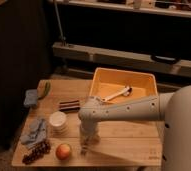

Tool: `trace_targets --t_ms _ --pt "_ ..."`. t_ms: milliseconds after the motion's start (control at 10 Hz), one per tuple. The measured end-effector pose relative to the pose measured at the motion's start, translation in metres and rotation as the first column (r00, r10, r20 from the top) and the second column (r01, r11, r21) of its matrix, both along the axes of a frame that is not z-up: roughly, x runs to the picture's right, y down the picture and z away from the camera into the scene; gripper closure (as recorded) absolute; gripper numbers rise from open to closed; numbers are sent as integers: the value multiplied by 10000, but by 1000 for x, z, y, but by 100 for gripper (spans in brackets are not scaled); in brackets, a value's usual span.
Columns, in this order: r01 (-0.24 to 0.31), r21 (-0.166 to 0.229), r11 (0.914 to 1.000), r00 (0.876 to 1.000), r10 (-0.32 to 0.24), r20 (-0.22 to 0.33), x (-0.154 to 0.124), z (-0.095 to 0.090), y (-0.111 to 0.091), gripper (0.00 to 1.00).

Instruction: Place fork in table surface

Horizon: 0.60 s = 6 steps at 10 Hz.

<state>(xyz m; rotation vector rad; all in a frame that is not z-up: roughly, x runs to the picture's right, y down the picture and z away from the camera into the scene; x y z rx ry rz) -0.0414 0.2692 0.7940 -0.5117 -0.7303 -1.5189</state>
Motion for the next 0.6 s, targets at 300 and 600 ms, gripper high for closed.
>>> trace_targets --t_ms 300,600 --pt "5 -16 10000 10000 -5 22 -1 -2 -1 94" --pt "106 -121 9999 9999 -105 98 -3 -2 3 100"
